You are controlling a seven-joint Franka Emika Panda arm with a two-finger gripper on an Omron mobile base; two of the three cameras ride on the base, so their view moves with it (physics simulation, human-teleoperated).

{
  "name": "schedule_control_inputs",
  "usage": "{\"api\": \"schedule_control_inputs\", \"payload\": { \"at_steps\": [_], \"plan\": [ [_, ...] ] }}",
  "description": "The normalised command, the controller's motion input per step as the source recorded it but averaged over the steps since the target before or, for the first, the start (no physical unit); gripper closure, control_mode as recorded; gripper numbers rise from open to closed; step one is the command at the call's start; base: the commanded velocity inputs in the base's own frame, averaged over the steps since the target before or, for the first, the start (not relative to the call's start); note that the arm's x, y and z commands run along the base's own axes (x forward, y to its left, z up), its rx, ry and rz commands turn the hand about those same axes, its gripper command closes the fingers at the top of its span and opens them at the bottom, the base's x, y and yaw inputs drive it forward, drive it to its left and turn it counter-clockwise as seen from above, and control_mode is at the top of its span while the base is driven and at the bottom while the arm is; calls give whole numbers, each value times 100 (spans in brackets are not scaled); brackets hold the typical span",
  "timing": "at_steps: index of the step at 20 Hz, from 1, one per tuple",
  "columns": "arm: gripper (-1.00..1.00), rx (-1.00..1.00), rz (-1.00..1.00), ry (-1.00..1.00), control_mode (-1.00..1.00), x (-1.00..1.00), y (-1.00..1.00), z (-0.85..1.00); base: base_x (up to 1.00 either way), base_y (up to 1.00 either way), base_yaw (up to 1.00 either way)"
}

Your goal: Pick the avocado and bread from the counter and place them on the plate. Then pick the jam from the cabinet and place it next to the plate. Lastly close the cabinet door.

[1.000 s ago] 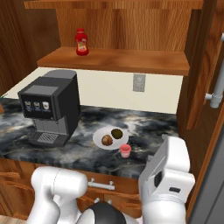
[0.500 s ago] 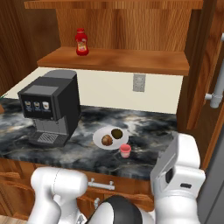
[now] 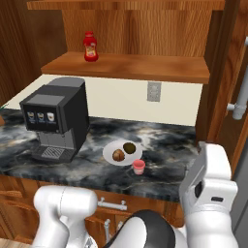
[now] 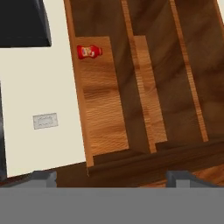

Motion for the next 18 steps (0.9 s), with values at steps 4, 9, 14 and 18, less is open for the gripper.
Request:
{"api": "schedule_control_inputs", "payload": {
  "at_steps": [4,9,14,18],
  "plan": [
    [-100,-3,0,-2,-100,11,-25,0,0,0,0],
    [-100,-1,0,-2,-100,12,-23,0,0,0,0],
    [-100,-2,0,-1,-100,21,-21,0,0,0,0],
    [-100,-2,0,-2,-100,22,-17,0,0,0,0]
  ]
}}
